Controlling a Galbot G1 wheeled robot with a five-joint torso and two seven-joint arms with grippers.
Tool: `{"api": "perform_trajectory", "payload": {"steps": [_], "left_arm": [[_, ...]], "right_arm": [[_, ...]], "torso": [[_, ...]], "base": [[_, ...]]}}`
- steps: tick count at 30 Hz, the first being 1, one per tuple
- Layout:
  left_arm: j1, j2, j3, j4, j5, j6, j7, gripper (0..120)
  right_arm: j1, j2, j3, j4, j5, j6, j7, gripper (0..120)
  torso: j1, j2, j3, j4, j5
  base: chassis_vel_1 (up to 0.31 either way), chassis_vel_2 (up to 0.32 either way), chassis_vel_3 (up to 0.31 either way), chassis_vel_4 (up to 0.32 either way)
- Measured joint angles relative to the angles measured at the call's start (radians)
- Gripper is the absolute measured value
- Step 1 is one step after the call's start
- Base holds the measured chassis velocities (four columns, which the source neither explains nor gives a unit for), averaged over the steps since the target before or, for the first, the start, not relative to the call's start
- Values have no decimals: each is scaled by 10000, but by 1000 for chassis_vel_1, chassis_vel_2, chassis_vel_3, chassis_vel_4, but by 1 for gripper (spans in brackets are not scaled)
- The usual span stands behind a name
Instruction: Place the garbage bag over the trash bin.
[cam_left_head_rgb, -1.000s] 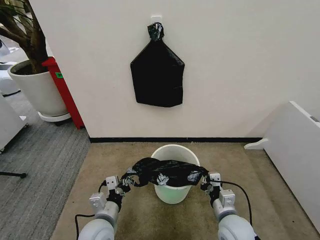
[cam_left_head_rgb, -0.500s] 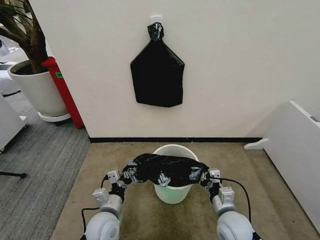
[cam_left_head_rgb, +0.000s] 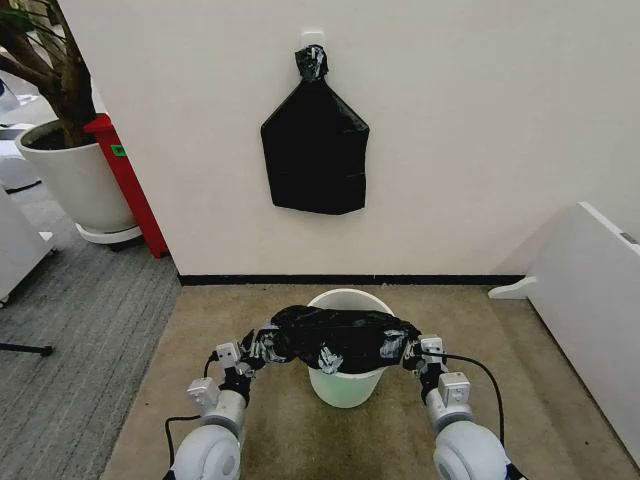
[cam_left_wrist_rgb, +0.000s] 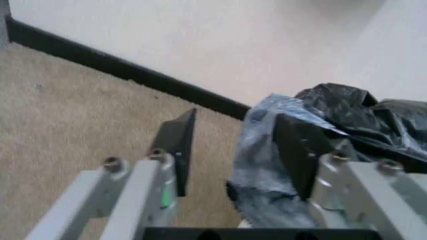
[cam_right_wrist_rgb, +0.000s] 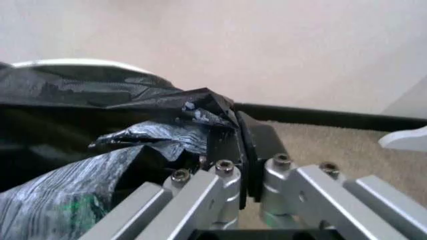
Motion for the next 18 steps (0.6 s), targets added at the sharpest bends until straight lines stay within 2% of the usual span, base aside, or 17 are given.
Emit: {"api": "perform_trajectory", "payload": {"steps": [3,5,9,12,13,17,18], "left_arm": [[-109,1,-1,9,-37,-132,20,61],[-113,-4,-2,-6,-40,-172,52,65],[12,23,-35,-283,36,-292,264,84],[82,66,-90,-382,158,-345,338,90],[146,121,-141,-488,251,-376,382,96],[341,244,-275,-841,387,-414,402,100],[341,244,-275,-841,387,-414,402,100]], "right_arm": [[96,32,56,40,13,-71,86,10],[96,30,61,90,33,-132,99,13],[-4,11,67,632,388,-769,120,31],[-14,27,76,811,425,-1012,98,38],[-23,28,125,1005,512,-1368,12,45],[-154,-67,281,1608,770,-2160,-279,63],[-154,-67,281,1608,770,-2160,-279,63]], "torso": [[0,1,0,0,1],[0,1,0,-1,1],[0,2,0,-1,1],[0,2,0,-1,1],[0,2,0,0,1],[0,2,-1,0,1],[0,2,-1,0,1]], "base": [[0,0,0,0],[0,0,0,0],[0,0,0,0],[0,0,0,0],[0,0,0,0],[0,0,0,0],[0,0,0,0]]}}
